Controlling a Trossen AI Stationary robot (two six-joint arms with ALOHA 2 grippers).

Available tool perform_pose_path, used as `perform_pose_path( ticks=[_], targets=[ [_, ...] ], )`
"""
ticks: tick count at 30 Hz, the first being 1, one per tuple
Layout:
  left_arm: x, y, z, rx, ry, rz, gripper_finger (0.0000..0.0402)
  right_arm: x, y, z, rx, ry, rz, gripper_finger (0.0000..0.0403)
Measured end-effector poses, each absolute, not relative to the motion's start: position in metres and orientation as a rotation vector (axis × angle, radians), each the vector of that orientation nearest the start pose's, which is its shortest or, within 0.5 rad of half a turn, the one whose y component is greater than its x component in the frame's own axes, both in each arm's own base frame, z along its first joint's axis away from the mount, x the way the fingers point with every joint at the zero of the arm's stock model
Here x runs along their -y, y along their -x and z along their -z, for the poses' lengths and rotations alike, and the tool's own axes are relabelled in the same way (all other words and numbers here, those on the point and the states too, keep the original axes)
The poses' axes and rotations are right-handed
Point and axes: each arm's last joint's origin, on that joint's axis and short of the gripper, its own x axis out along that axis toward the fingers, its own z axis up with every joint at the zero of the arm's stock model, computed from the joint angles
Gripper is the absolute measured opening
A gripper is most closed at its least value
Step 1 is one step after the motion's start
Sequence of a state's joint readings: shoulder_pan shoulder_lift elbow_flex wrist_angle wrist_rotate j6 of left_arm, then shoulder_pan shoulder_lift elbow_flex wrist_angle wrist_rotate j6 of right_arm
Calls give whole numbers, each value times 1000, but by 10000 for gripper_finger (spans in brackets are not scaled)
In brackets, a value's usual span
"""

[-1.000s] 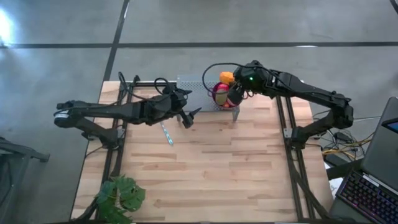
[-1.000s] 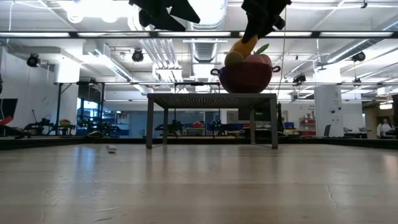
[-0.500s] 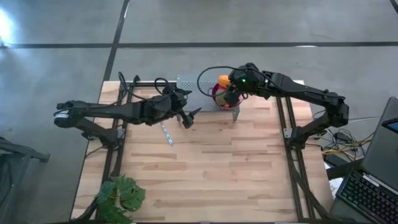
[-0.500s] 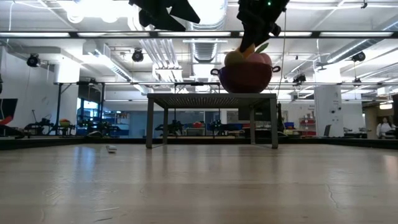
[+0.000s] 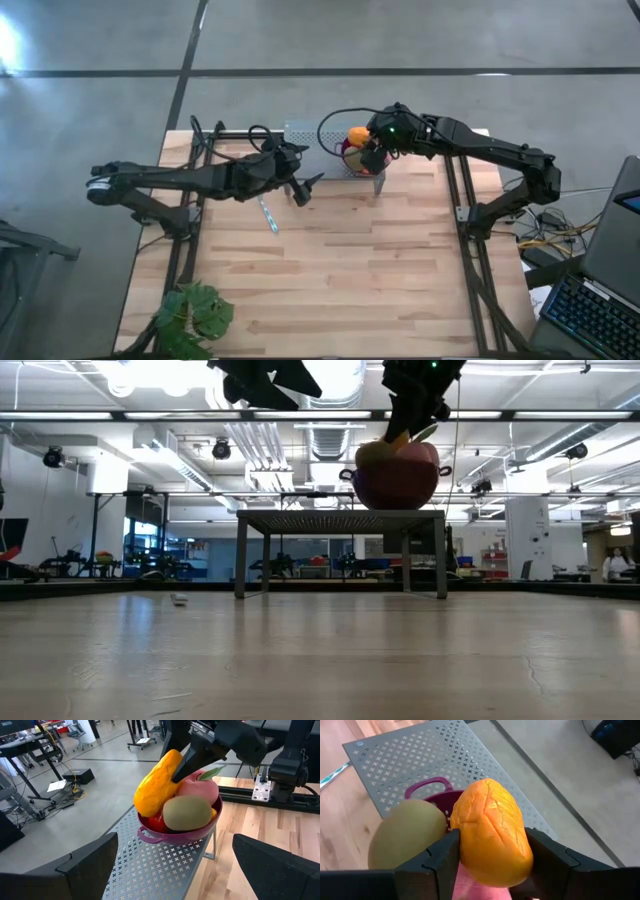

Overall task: Pick & Place Fruit
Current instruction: Put the mango into the purple bowl on the shelf

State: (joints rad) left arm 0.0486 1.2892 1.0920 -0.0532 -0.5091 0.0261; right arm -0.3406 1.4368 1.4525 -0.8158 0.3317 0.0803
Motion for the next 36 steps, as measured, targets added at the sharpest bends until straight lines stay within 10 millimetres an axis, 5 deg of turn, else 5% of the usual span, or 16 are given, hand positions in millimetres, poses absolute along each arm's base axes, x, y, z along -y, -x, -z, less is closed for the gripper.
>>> perform_pose_path(
  ticks=[22, 36],
  targets=[
    [-28, -288, -345, -255, -83, -552, 397, 106, -274, -359, -810, -95, 623, 192],
    [-28, -288, -345, -255, -83, -552, 397, 106, -274, -359, -814, -86, 616, 252]
  ],
)
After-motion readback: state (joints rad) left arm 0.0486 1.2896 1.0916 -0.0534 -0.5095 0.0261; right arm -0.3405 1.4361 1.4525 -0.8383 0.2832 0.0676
